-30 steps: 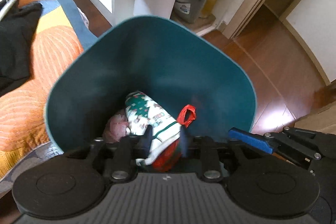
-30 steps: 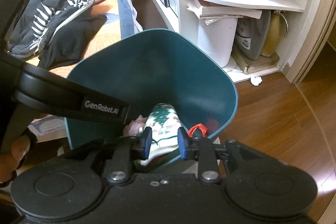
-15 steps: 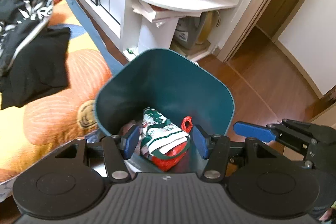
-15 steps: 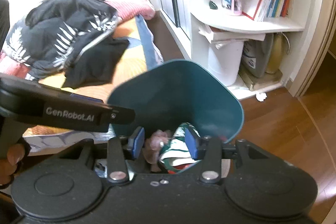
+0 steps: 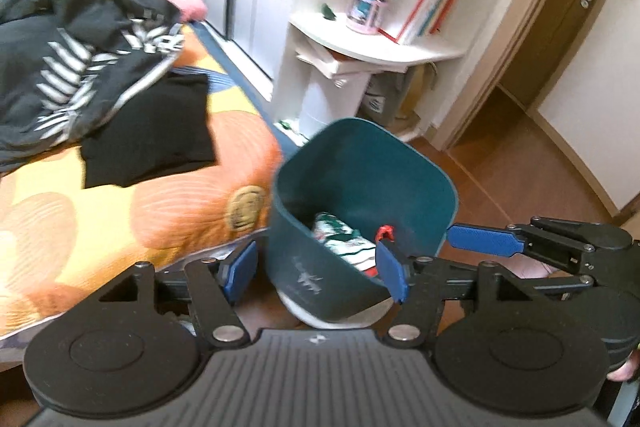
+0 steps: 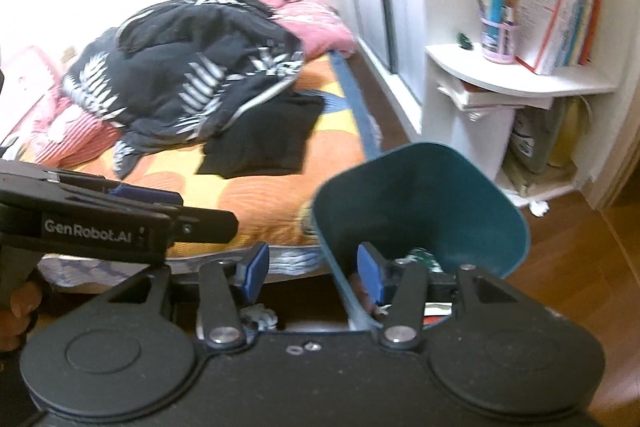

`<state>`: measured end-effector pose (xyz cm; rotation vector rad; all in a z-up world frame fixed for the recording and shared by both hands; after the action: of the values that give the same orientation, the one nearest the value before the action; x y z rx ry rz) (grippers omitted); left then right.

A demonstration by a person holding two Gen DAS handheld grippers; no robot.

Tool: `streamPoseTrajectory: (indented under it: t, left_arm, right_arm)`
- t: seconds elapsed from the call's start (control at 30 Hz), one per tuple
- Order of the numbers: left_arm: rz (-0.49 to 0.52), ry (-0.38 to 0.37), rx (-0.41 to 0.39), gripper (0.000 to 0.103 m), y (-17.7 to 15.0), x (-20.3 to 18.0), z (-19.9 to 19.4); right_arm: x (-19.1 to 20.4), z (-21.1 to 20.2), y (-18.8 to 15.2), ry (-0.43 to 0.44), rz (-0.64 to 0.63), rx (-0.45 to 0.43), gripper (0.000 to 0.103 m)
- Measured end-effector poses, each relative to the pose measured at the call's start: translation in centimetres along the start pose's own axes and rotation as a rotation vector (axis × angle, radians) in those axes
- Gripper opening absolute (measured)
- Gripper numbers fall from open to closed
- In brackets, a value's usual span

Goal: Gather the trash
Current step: 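Move both tools back toward the remaining trash under the bed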

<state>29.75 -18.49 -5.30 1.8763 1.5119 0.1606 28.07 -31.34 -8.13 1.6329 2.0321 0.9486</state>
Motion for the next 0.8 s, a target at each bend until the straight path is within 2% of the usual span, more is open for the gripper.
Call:
streamPoseTrajectory:
  t: [0.07, 0.17, 0.27, 0.4, 0.7, 0.73, 0.8]
  left_arm:
    - [-0.017, 0.012, -0.019, 0.065, -0.5, 1.3, -1.6]
    - [-0.047, 0.039, -0.048, 0.074, -1.4, 3.5, -4.0]
    - [-0.075, 0.069, -0.077, 0.075, -2.9, 5.8, -6.3]
    - [-0.122, 0.107, -0.104, 0.081, -4.8, 8.8, -8.8]
    - [-0.237, 0.177, -0.138, 0.084, -9.0, 15.0, -11.4]
    - [-0.254, 0.184, -0.139, 0.085, -9.5, 15.8, -11.5]
    - [-0.285, 0.198, -0.139, 0.095, -10.6, 17.4, -11.4]
  right_arm:
    - [1.6, -0.3, -0.1, 0.023, -0.022, 0.000, 0.050]
    - [4.1, -0.4, -0.5, 0.057, -0.052, 0.008, 0.050]
    - [6.5, -0.2, -1.0, 0.090, -0.080, 0.019, 0.050]
    - [9.7, 0.5, -1.8, 0.131, -0.106, 0.043, 0.051]
    - [15.6, 2.9, -4.1, 0.190, -0.152, 0.103, 0.051]
    - [16.1, 3.4, -4.4, 0.192, -0.153, 0.113, 0.051]
    - [17.0, 4.4, -5.1, 0.197, -0.154, 0.136, 0.051]
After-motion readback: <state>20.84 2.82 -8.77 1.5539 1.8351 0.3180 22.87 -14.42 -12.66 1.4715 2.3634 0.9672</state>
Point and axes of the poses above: each gripper's, at about its wrist camera, not at the fingertips, and z roughly the way its jaws point, x to its left, y to its top, the point moved 9 cm from there along z, roughly the way its jaws point, and after that the axes turned 10 degrees about -y, right-handed, at the moved point
